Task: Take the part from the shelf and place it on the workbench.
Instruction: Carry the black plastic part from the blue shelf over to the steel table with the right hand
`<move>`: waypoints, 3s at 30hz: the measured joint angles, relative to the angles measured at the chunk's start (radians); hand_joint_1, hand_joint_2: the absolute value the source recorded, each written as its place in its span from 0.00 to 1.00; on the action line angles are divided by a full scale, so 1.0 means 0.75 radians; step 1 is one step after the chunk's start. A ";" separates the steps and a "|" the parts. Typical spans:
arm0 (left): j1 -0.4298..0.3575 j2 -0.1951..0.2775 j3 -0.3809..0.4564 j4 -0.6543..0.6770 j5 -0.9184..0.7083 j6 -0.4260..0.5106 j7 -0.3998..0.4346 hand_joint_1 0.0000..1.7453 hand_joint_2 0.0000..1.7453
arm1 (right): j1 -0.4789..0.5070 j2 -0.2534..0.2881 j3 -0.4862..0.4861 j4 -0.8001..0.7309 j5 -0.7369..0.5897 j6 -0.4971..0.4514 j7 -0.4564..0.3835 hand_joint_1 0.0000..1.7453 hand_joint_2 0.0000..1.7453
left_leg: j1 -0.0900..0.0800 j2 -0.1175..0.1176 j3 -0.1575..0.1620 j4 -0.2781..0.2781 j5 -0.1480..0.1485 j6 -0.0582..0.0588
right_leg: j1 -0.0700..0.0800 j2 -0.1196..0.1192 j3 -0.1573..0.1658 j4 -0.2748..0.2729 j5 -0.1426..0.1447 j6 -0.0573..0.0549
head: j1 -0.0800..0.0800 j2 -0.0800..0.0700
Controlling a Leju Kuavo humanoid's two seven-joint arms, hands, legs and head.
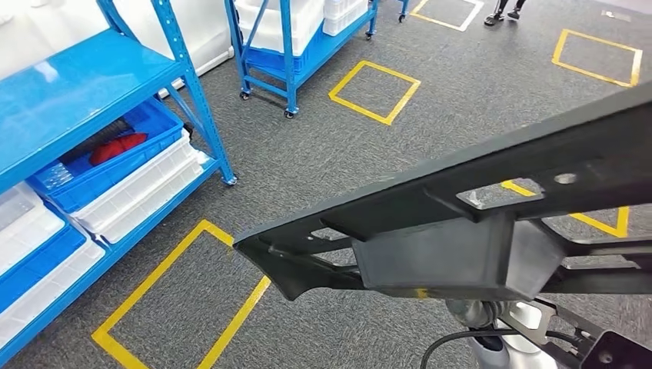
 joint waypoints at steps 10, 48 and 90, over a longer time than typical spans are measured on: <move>-0.007 0.010 0.000 0.000 0.003 -0.012 0.031 0.00 1.00 | 0.005 0.023 -0.084 0.062 -0.029 -0.002 -0.001 1.00 1.00 | -0.002 -0.029 -0.051 0.168 -0.127 -0.061 | 0.011 -0.006 0.145 -0.293 0.095 -0.071 | -0.001 0.000; 0.006 -0.066 -0.039 0.000 -0.039 0.013 0.080 0.00 1.00 | -0.067 0.078 -0.134 0.336 -0.119 0.056 0.074 1.00 1.00 | 0.002 -0.134 -0.071 0.125 -0.029 -0.044 | 0.017 0.118 0.143 -0.282 0.092 -0.063 | 0.000 0.000; 0.003 -0.033 -0.026 -0.002 -0.006 0.013 -0.008 0.00 1.00 | -0.135 0.095 -0.115 0.408 -0.171 0.091 0.052 1.00 1.00 | -0.009 -0.034 -0.041 0.014 0.015 0.022 | 0.008 0.016 -0.039 0.085 -0.076 0.004 | 0.000 0.000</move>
